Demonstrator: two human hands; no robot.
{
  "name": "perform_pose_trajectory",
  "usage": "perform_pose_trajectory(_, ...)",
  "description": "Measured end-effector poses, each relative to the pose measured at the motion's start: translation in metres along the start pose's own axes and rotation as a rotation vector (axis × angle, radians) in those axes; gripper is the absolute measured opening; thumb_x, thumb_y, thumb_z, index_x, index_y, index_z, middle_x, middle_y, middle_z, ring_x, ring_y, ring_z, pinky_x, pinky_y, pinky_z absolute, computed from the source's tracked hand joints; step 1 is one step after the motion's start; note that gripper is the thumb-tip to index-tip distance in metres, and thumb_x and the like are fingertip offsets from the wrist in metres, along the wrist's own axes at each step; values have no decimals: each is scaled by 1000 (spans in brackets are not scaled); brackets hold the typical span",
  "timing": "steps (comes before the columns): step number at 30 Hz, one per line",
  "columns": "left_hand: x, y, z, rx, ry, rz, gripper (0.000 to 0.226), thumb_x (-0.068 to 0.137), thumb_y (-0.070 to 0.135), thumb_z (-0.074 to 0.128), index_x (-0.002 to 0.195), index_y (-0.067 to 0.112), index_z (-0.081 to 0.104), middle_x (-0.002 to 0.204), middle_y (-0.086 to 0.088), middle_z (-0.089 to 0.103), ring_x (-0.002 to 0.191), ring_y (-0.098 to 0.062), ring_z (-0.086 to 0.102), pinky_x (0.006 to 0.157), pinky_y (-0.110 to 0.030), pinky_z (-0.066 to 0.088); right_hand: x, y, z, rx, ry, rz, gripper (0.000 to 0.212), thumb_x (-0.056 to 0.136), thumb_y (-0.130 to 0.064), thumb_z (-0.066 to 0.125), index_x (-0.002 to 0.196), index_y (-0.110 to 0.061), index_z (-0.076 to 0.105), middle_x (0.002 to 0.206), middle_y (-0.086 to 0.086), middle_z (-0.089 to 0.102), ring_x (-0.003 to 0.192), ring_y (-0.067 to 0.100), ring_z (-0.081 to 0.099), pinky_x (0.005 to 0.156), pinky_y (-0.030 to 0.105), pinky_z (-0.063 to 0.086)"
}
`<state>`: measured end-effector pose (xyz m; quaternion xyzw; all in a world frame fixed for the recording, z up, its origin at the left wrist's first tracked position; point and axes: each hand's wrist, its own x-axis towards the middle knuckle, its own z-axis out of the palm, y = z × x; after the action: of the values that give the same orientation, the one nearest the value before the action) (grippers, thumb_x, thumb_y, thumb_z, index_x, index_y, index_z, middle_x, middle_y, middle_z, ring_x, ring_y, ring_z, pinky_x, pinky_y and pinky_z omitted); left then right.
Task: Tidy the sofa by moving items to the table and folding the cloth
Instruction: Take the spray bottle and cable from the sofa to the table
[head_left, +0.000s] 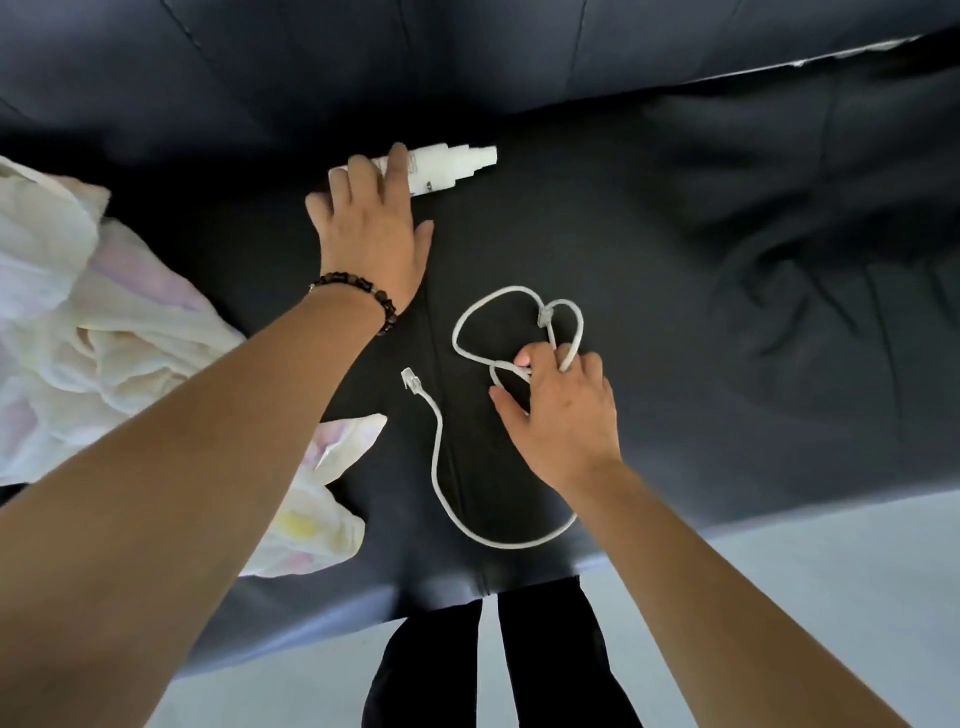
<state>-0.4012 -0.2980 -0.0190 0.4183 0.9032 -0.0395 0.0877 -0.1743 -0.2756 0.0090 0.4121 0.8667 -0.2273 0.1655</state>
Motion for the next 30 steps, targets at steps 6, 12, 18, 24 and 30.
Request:
perform_pose_trajectory(6, -4, -10, -1, -197, 14, -15, 45, 92, 27, 55, 131, 11, 42, 134, -16, 48, 125, -38, 41, 98, -51, 37, -9, 3, 2, 58, -16, 0, 35, 93, -48, 59, 114, -21, 54, 103, 4, 56, 98, 24, 48, 75, 37, 52)
perform_pose_trajectory(12, -75, -6, -7, -559, -5, -181, 42, 94, 31, 57, 127, 8, 46, 122, -12, 56, 110, -32, 50, 89, -42, 41, -39, 14, -6, 231, -140, 75, 27, 97, -42, 55, 111, -19, 53, 101, 0, 47, 74, 22, 54, 69, 33, 46)
perform_pose_trajectory(18, -207, 13, -54, -1033, -97, -559, 36, 95, 44, 53, 123, 23, 45, 108, 2, 62, 95, -21, 62, 90, -47, 51, -96, 16, -36, 506, -116, 177, 15, 96, -38, 59, 93, -26, 52, 89, -4, 61, 71, 4, 54, 64, 15, 39)
perform_pose_trajectory(24, -296, 26, -170, -1169, -104, -505, 36, 95, 44, 52, 124, 23, 47, 109, 8, 58, 99, -23, 62, 85, -42, 53, -188, -1, -112, 761, 89, 271, 3, 94, -28, 65, 97, -26, 65, 91, -10, 67, 82, 2, 62, 68, 7, 44)
perform_pose_trajectory(30, -343, 40, -336, -1222, -103, -220, 29, 95, 35, 55, 121, 22, 49, 111, -3, 61, 101, -21, 61, 84, -36, 53, -337, -24, -243, 944, 329, 406, 18, 92, -23, 68, 95, -40, 63, 96, -16, 68, 89, -5, 62, 71, 6, 45)
